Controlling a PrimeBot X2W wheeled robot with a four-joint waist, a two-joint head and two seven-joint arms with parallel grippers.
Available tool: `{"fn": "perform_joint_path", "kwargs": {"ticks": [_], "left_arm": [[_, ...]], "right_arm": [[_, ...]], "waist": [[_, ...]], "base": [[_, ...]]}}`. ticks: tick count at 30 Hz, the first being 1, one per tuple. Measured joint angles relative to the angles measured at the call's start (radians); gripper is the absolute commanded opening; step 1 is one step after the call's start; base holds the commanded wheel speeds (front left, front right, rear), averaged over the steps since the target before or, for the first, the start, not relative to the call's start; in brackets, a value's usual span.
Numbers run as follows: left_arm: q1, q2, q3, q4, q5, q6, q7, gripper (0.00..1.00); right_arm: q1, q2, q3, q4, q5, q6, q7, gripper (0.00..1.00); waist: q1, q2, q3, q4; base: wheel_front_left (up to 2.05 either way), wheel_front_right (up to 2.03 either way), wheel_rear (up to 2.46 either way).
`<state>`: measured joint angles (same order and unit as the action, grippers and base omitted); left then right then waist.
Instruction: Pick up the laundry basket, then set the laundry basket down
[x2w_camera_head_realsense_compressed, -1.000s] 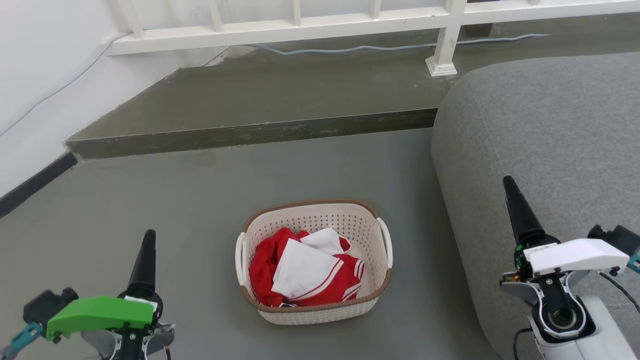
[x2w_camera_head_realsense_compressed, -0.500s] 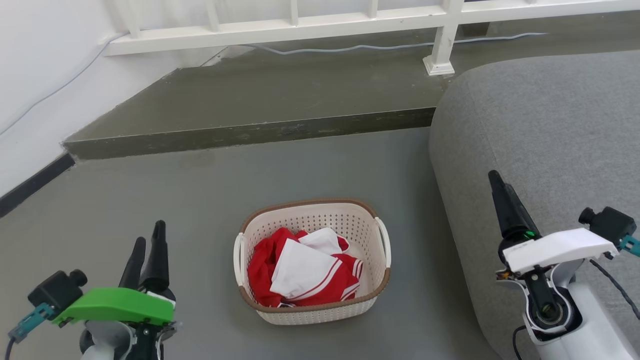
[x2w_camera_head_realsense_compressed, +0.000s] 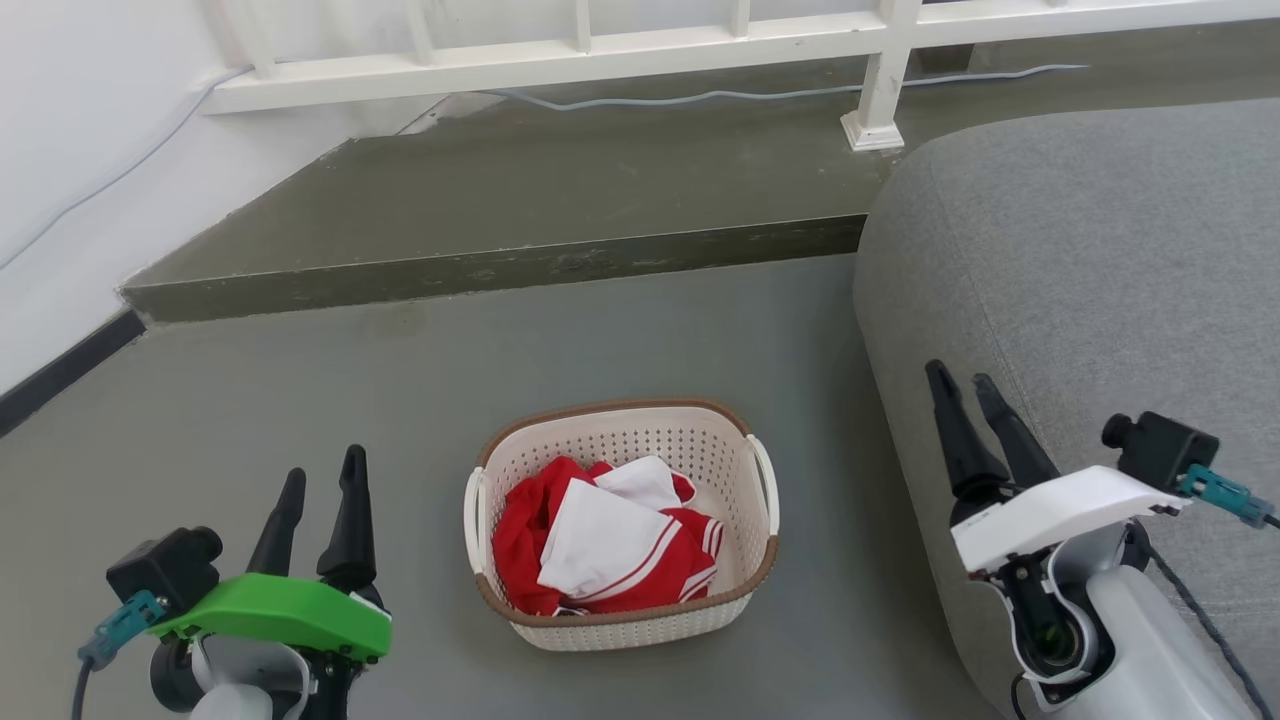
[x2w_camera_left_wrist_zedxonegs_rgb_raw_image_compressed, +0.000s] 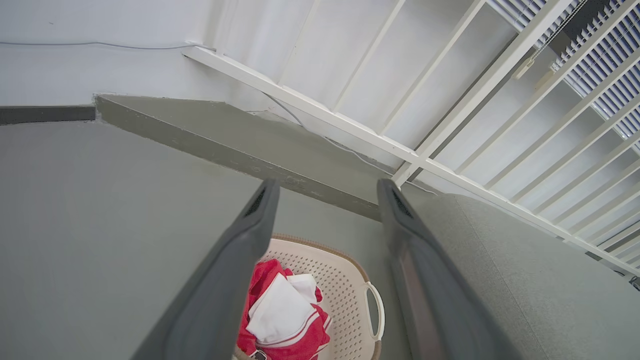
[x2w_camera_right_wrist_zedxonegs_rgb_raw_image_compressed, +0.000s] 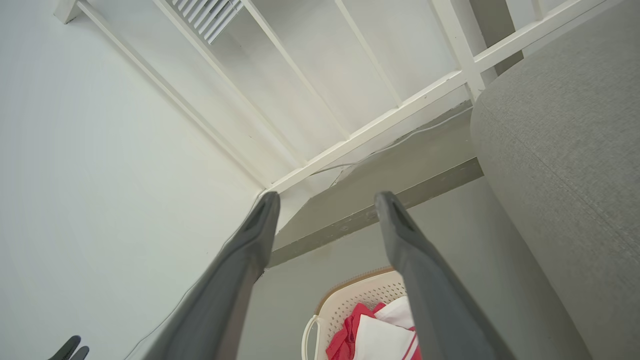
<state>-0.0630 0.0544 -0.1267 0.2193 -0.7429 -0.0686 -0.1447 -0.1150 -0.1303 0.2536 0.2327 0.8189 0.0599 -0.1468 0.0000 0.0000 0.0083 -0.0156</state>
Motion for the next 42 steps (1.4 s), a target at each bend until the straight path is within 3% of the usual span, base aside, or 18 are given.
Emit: {"fn": "perform_joint_path", "kwargs": {"ticks": [7, 28, 42], "left_arm": [[-0.001, -0.001, -0.007, -0.008, 0.109, 0.022, -0.032, 1.00], [-0.020, -0.006, -0.040, -0.040, 0.366, 0.034, -0.106, 1.00], [-0.020, -0.008, -0.036, -0.040, 0.378, 0.034, -0.107, 1.00]], "right_arm": [[-0.009, 0.001, 0.036, 0.005, -0.107, -0.018, -0.027, 1.00], [-0.042, 0.004, 0.100, 0.006, -0.365, -0.028, -0.103, 1.00], [-0.042, 0.020, 0.075, 0.016, -0.385, -0.028, -0.104, 1.00]], "waist": [[0.0000, 0.0000, 0.002, 0.000], [0.0000, 0.0000, 0.009, -0.008], [0.0000, 0.0000, 0.009, -0.006]], "base": [[0.00, 0.00, 0.00], [0.00, 0.00, 0.00], [0.00, 0.00, 0.00]]}}
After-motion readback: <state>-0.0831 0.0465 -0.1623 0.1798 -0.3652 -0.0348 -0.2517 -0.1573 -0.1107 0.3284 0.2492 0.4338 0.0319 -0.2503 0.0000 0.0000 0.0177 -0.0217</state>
